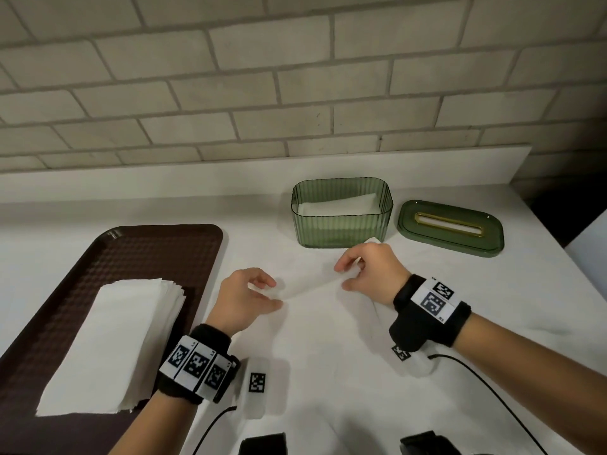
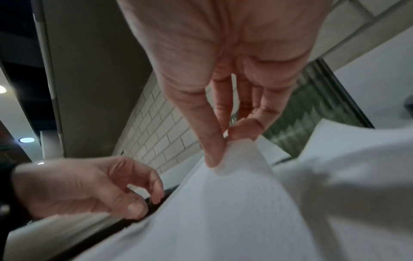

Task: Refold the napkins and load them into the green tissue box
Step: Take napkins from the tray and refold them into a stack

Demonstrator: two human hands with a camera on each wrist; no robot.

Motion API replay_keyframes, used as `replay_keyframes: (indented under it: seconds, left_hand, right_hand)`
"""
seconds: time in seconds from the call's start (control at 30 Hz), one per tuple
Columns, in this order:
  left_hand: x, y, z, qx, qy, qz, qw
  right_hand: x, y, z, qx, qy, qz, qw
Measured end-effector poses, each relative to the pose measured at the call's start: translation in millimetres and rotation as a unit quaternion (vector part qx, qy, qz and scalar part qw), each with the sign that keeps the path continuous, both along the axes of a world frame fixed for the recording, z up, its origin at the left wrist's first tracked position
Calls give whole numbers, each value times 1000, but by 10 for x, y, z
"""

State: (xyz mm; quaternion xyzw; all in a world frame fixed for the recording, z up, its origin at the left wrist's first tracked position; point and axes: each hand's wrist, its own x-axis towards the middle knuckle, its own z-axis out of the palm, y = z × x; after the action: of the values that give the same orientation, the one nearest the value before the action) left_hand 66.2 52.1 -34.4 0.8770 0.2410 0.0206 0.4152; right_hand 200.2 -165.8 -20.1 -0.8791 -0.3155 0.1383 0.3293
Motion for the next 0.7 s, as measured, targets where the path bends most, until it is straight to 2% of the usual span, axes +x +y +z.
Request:
replay_keyframes:
  seconds: [0.17, 0.27, 0.33, 0.43, 0.5, 0.57, 0.7]
  left_hand:
    - [31, -148, 70, 104, -88, -100, 986]
    - [112, -233, 83, 123, -106, -130, 978]
    - [179, -263, 108, 136, -124, -140, 973]
    - [300, -264, 226, 107, -161, -102, 976]
    - [414, -216, 340, 88, -186, -82, 975]
    - [562, -170, 489, 73, -224, -64, 970]
    - [923, -79, 732, 38, -298, -20, 953]
  right_hand:
    - [-60, -36, 430, 126, 38, 42, 990]
    - [-104, -46, 704, 139, 22, 77, 987]
    - [-59, -64, 818, 118, -31, 79, 989]
    - [133, -103, 908, 38, -142, 59, 987]
    - [321, -138, 944, -39, -178, 36, 983]
    - [528, -174, 973, -76, -190, 15, 979]
    - [928, -120, 978, 23, -134, -25, 990]
